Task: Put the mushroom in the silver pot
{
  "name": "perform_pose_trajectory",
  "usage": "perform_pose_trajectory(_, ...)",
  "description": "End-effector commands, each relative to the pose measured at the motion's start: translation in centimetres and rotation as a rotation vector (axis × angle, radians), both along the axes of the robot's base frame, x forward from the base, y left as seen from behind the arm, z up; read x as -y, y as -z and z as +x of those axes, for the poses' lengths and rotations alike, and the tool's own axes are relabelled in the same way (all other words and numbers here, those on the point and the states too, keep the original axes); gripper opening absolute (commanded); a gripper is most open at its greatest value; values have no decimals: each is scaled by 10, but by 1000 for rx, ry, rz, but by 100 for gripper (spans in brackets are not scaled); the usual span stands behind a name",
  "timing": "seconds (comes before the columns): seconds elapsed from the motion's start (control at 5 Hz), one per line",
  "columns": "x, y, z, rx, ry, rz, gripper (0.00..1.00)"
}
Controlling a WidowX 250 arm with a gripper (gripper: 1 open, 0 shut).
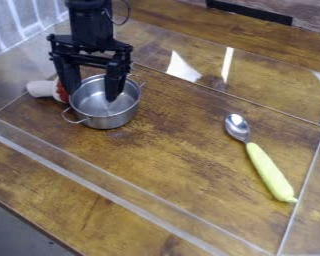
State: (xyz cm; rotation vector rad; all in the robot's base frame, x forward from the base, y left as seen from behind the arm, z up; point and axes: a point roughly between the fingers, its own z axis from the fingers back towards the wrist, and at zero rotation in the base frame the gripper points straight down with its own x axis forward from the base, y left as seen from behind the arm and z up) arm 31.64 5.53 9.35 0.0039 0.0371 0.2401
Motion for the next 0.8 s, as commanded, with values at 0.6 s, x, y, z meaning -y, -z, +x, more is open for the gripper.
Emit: perform_pose_trajectory(0.6,-43,-8,5,74,-104,24,100)
